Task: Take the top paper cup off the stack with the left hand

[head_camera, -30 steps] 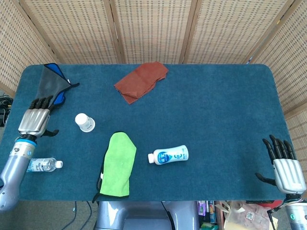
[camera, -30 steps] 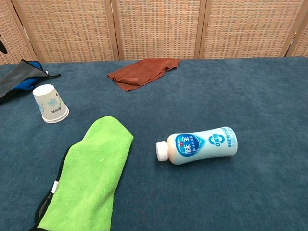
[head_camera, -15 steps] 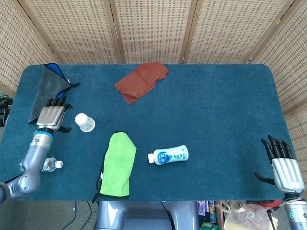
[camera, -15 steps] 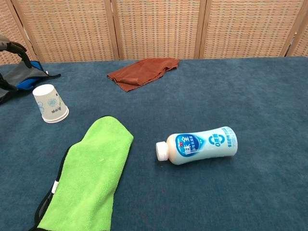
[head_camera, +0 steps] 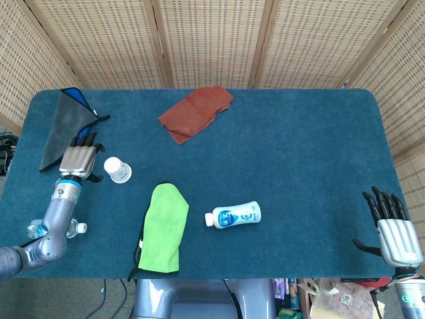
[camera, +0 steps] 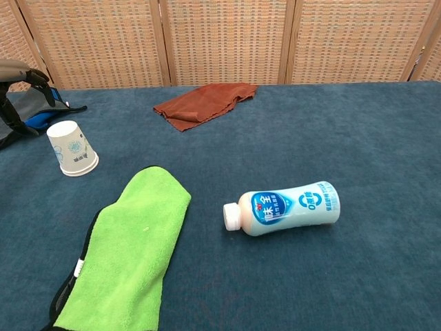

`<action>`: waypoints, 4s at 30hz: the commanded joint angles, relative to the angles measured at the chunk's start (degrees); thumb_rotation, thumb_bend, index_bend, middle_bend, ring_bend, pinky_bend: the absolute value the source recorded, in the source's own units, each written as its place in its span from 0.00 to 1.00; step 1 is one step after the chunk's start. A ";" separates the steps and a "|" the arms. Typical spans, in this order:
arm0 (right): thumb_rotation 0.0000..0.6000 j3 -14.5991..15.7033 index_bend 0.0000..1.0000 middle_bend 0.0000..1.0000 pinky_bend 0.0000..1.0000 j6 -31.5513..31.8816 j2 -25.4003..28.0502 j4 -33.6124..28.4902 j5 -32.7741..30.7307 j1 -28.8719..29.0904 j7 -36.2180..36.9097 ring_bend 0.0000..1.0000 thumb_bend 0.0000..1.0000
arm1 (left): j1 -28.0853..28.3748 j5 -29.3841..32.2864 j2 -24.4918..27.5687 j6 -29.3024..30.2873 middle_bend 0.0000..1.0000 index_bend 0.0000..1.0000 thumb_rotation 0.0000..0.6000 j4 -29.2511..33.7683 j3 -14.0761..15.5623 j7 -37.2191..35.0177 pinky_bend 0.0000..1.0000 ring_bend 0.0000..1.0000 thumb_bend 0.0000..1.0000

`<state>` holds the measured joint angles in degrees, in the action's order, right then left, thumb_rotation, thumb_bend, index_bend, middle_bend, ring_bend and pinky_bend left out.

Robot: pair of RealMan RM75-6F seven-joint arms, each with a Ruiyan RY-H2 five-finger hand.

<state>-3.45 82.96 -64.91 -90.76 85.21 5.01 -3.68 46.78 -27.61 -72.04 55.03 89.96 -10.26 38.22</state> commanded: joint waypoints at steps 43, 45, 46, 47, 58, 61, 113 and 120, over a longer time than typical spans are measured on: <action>1.00 -0.18 0.00 0.00 0.00 0.54 0.21 0.68 -0.61 -0.51 1.34 0.00 0.12 | 3.85 2.39 -7.07 -0.25 0.00 0.43 1.00 -7.70 1.25 -0.64 0.00 0.00 0.24; 1.00 -0.20 0.00 0.00 0.00 0.59 0.22 0.66 -0.61 -0.52 1.36 0.00 0.12 | 3.78 2.25 -6.99 -0.20 0.00 0.44 1.00 -7.71 1.25 -0.78 0.00 0.00 0.24; 1.00 -0.21 0.00 0.00 0.00 0.59 0.22 0.66 -0.62 -0.53 1.35 0.00 0.12 | 3.74 2.19 -6.90 -0.20 0.00 0.45 1.00 -7.61 1.19 -0.92 0.00 0.00 0.24; 1.00 -0.21 0.00 0.00 0.00 0.59 0.23 0.66 -0.64 -0.53 1.34 0.00 0.12 | 3.71 2.11 -6.81 -0.19 0.00 0.45 1.00 -7.50 1.13 -1.05 0.00 0.00 0.24; 1.00 -0.39 0.00 0.00 0.00 0.64 0.31 0.78 -0.93 -0.60 1.64 0.00 0.12 | 3.69 2.25 -1.99 0.15 0.00 0.45 1.00 -1.76 -0.74 -2.36 0.00 0.00 0.24; 1.00 -0.45 0.00 0.00 0.00 0.67 0.28 0.85 -1.01 -0.62 1.74 0.00 0.12 | 3.68 2.59 0.38 -0.12 0.00 0.45 1.00 0.78 -1.42 -3.00 0.00 0.00 0.24; 1.00 -0.66 0.00 0.00 0.00 1.13 -0.21 0.49 -1.09 -0.69 0.10 0.00 0.12 | -5.79 -12.66 -0.22 -5.13 0.00 0.45 1.00 -8.09 5.15 -15.96 0.00 0.00 0.24; 1.00 -0.74 0.00 0.00 0.00 1.35 -0.34 0.74 -0.99 -0.72 0.33 0.00 0.12 | -5.56 -11.83 -2.06 -5.16 0.00 0.30 1.00 -9.26 5.23 -14.86 0.00 0.00 0.24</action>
<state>-4.18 84.29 -65.24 -90.02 84.22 4.29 -3.34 41.21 -39.47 -74.07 49.91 80.69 -5.02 23.40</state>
